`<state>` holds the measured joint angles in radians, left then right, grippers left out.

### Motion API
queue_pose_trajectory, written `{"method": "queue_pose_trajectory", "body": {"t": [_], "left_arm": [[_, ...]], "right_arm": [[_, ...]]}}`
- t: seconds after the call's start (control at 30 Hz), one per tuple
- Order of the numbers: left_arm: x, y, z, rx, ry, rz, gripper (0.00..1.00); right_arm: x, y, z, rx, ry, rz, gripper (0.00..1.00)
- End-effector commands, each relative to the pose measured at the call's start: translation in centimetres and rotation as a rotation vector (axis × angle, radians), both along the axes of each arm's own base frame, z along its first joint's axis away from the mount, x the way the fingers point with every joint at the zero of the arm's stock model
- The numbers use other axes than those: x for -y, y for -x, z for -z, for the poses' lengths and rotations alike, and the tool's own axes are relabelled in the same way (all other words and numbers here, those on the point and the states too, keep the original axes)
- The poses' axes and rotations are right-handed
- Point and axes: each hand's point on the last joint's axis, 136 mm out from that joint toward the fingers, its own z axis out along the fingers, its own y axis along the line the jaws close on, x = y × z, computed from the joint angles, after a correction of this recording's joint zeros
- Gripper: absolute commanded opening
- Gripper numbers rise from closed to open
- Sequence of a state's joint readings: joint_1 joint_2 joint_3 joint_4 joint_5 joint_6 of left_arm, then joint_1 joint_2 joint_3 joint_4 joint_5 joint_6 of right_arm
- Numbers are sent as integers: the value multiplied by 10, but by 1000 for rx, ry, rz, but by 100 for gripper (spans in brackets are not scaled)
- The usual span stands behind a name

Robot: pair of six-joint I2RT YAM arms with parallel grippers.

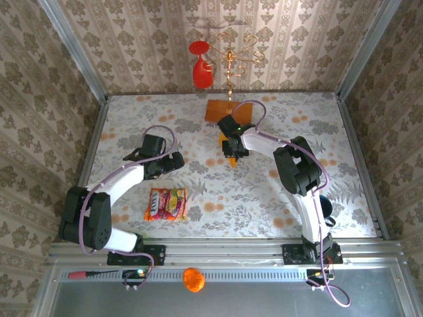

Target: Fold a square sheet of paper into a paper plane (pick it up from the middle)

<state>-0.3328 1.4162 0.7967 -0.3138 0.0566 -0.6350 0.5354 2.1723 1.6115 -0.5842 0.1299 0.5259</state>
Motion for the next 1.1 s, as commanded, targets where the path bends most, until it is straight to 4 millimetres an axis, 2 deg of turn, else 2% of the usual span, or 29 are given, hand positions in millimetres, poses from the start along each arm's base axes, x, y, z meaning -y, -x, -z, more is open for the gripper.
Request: {"method": "queue_pose_trajectory", "body": {"t": [0.0,0.3,0.7,0.83,1.07], "left_arm": [[1,4,0,-7,21,-7,100],[1,4,2,-12,19,-6,100],[1,3,1,-10,19,-6,100],[1,1,-4,0,17,-2,100],[2,-8,-29,84,33,-1,100]], "right_arm": [[4,4,11,-42,23,-3,25],[11,10,27,-72,58,4,32],[14,9,25,-65,81,4,36],[10,5,7,-39,58,2,36],[5,-3,-55,66,-15,13,38]]}}
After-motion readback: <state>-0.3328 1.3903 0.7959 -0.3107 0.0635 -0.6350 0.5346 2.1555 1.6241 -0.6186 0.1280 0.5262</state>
